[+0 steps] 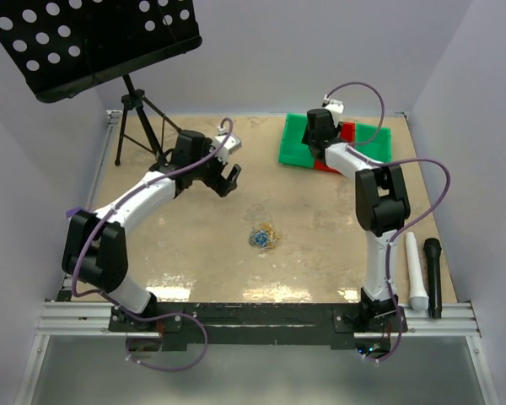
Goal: Untangle the cables
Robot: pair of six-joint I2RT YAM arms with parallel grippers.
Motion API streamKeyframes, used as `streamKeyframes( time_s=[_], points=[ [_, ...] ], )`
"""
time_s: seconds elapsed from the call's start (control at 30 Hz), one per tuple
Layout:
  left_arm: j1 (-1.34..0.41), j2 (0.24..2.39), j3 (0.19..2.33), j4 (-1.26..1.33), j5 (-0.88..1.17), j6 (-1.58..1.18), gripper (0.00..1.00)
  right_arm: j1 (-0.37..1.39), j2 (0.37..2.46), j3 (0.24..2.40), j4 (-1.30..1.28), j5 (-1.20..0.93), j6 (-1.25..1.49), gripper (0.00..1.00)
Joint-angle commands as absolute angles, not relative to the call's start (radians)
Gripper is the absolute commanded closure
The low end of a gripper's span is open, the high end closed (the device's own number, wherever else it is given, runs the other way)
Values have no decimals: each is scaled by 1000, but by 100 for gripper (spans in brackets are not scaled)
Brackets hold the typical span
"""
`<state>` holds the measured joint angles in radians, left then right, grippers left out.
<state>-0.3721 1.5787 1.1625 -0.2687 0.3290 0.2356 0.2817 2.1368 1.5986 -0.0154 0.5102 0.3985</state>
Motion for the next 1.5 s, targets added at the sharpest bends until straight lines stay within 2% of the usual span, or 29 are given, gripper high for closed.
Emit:
streamKeyframes(
  time_s=[0.0,0.2,0.4,0.63,0.93,1.0,1.1,1.2,1.3,1.37,1.47],
  points=[
    [-439,1615,1164,-236,322,284,0,302,2120,1595,-23,537,391,46],
    [-451,1635,1189,-250,330,275,0,360,2088,1507,-15,557,410,73],
    [-451,1615,1157,-241,347,285,0,483,2033,1375,17,561,463,83],
    [-451,1565,1121,-264,318,311,0,673,1938,1215,2,574,621,88],
    [-451,1482,1052,-278,282,316,0,888,1839,1117,2,586,781,87],
    [-451,1470,1042,-284,273,319,0,922,1832,1126,-53,613,830,83],
    [-451,1453,1026,-285,268,322,0,959,1812,1124,-100,646,897,68],
    [-451,1440,1016,-288,268,324,0,977,1764,1108,-152,696,948,47],
    [-451,1442,1002,-284,259,328,0,989,1677,1063,-164,715,971,33],
    [-451,1443,997,-275,246,330,0,999,1617,1033,-173,716,980,28],
    [-451,1447,1000,-273,235,325,0,1029,1527,980,-186,710,986,28]
  ],
)
